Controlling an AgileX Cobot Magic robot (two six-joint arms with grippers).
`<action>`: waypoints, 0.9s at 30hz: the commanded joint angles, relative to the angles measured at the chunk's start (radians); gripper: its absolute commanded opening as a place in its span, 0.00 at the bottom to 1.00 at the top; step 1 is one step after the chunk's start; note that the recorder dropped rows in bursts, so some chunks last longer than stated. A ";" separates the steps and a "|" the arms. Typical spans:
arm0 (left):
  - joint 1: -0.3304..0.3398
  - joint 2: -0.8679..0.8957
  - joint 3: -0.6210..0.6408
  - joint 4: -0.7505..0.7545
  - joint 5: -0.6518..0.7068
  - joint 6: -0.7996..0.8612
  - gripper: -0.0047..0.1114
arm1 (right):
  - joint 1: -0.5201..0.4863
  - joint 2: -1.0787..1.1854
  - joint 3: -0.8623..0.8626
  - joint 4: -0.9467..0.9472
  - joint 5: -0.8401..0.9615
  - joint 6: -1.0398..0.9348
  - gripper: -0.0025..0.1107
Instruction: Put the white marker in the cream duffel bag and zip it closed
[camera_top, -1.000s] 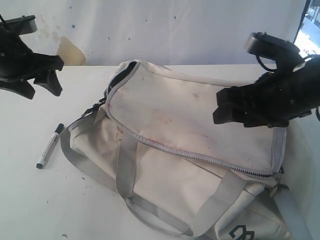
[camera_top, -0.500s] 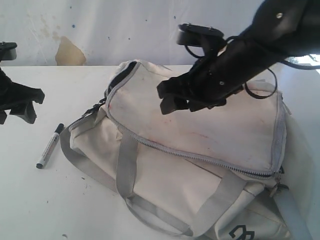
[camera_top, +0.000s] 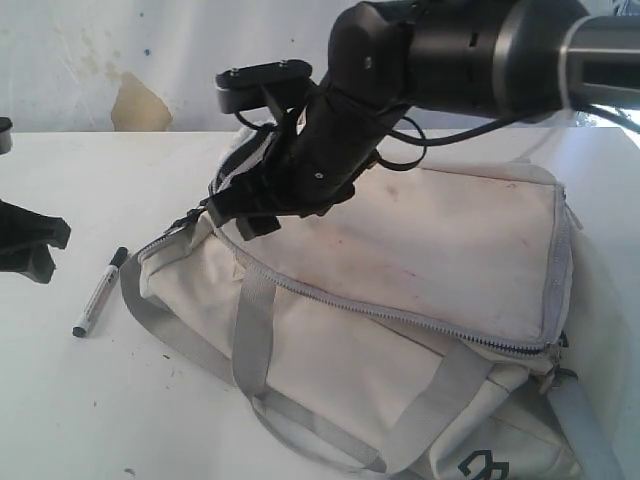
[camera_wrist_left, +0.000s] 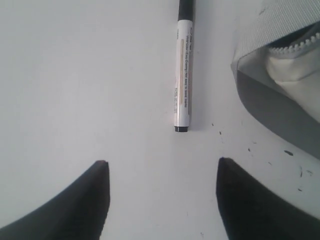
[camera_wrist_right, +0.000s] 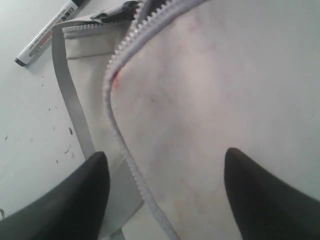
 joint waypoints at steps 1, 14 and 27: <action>0.000 -0.015 0.014 0.005 -0.022 -0.007 0.61 | 0.049 0.034 -0.043 -0.069 -0.017 0.042 0.56; 0.000 -0.015 0.014 0.008 -0.030 -0.005 0.61 | 0.120 0.104 -0.053 -0.321 -0.117 0.066 0.49; 0.000 -0.015 0.014 0.009 -0.030 -0.005 0.61 | 0.172 0.171 -0.053 -0.573 -0.120 0.266 0.51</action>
